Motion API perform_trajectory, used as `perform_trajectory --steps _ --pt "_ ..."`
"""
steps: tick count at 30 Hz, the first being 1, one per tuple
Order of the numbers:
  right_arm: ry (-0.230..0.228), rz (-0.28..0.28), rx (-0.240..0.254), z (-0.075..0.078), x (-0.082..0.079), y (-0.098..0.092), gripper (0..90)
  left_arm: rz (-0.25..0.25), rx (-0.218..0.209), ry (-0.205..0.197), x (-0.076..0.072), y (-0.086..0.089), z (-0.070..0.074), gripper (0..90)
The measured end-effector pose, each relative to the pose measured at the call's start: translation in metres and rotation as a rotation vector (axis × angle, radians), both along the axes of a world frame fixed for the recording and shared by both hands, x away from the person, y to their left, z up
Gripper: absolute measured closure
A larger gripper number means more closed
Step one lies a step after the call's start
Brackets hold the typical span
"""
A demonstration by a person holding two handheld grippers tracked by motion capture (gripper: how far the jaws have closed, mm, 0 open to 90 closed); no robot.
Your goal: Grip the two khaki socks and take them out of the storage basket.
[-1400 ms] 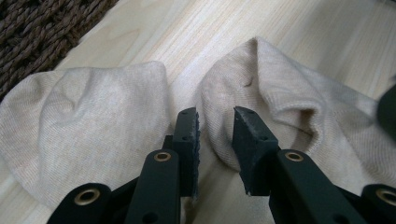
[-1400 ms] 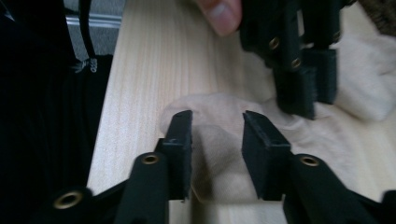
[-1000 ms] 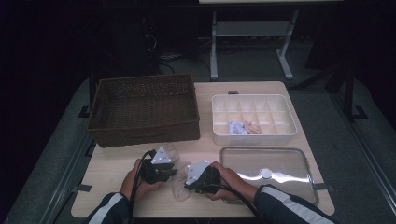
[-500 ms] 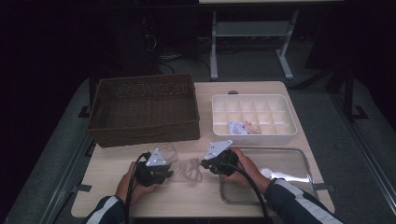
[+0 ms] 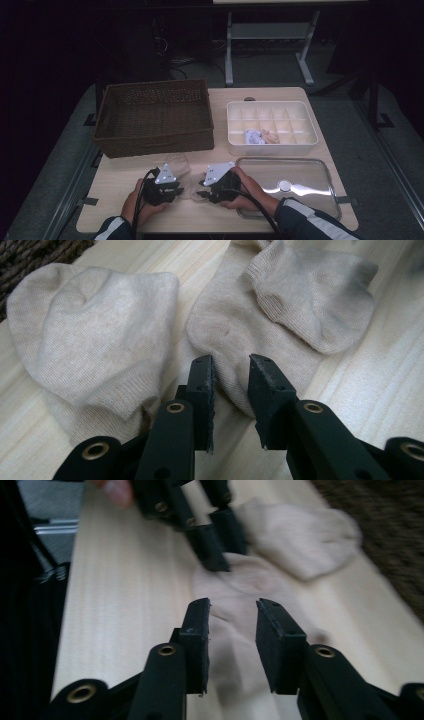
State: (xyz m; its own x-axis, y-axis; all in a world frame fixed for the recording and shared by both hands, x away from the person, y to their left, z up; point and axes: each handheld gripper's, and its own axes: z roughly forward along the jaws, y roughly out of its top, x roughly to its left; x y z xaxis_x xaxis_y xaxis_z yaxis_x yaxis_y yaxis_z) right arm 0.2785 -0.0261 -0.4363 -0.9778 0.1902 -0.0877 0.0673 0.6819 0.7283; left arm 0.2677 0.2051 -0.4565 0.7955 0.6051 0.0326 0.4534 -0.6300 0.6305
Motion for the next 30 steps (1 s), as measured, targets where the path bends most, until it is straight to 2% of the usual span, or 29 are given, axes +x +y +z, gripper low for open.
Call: perform_trajectory --steps 5,7,8,9,10,11,13,14,15,19,20,23,24,25,26,28,30 --pt "0.009 0.022 -0.044 -0.013 0.0 0.012 60.7 -0.002 -0.009 0.001 0.0 0.001 -0.001 71.0" --pt "0.007 0.009 -0.07 -0.02 0.001 0.015 62.1 -0.003 -0.012 0.006 0.0 0.002 -0.001 70.9" --pt "-0.01 0.01 -0.098 -0.024 0.001 0.015 66.8 -0.008 -0.017 0.003 0.0 0.003 -0.001 70.9" --pt "-0.01 0.01 -0.098 -0.024 0.001 0.015 66.8 -0.008 -0.017 0.003 0.0 0.003 -0.001 71.0" --pt "-0.012 0.008 -0.101 -0.025 0.001 0.015 71.4 -0.014 -0.014 0.005 0.001 0.003 -0.001 71.0" --pt "-0.023 0.016 -0.107 -0.023 0.001 0.013 83.5 -0.021 -0.017 0.007 0.001 0.004 -0.001 71.6" --pt "-0.029 0.014 -0.104 -0.022 0.001 0.011 86.8 -0.025 -0.024 0.012 0.0 0.004 -0.001 75.7" --pt "-0.005 0.001 -0.096 -0.021 0.001 0.01 88.2 -0.032 -0.025 0.014 0.0 0.004 -0.001 75.7" --pt "-0.014 -0.002 -0.102 -0.019 0.002 0.007 89.0 -0.031 -0.026 0.015 0.0 0.004 -0.001 76.7" --pt "-0.02 -0.045 -0.08 -0.009 0.007 -0.005 89.3 -0.035 -0.032 0.018 0.0 0.004 -0.001 77.9" --pt "-0.008 -0.082 -0.063 -0.006 0.009 -0.012 89.3 -0.038 -0.034 0.018 0.0 0.005 -0.002 77.8" --pt "-0.011 -0.112 -0.049 -0.002 0.014 -0.022 89.2 -0.038 -0.035 0.021 0.001 0.006 -0.001 77.4" --pt "-0.003 -0.162 -0.035 0.002 0.019 -0.032 89.2 -0.041 -0.039 0.023 0.001 0.007 -0.002 77.3" --pt "-0.003 -0.162 -0.035 0.002 0.019 -0.032 89.2 -0.041 -0.039 0.023 0.001 0.007 -0.002 77.1" --pt "0.013 -0.193 -0.022 0.003 0.022 -0.036 89.1 -0.042 -0.041 0.024 0.001 0.007 -0.002 77.1" --pt "0.027 -0.257 -0.03 0.003 0.03 -0.047 88.1 -0.045 -0.039 0.027 0.001 0.008 -0.002 76.5" --pt "0.028 -0.273 -0.034 0.003 0.032 -0.049 85.8 -0.048 -0.03 0.027 0.002 0.01 -0.001 75.5"
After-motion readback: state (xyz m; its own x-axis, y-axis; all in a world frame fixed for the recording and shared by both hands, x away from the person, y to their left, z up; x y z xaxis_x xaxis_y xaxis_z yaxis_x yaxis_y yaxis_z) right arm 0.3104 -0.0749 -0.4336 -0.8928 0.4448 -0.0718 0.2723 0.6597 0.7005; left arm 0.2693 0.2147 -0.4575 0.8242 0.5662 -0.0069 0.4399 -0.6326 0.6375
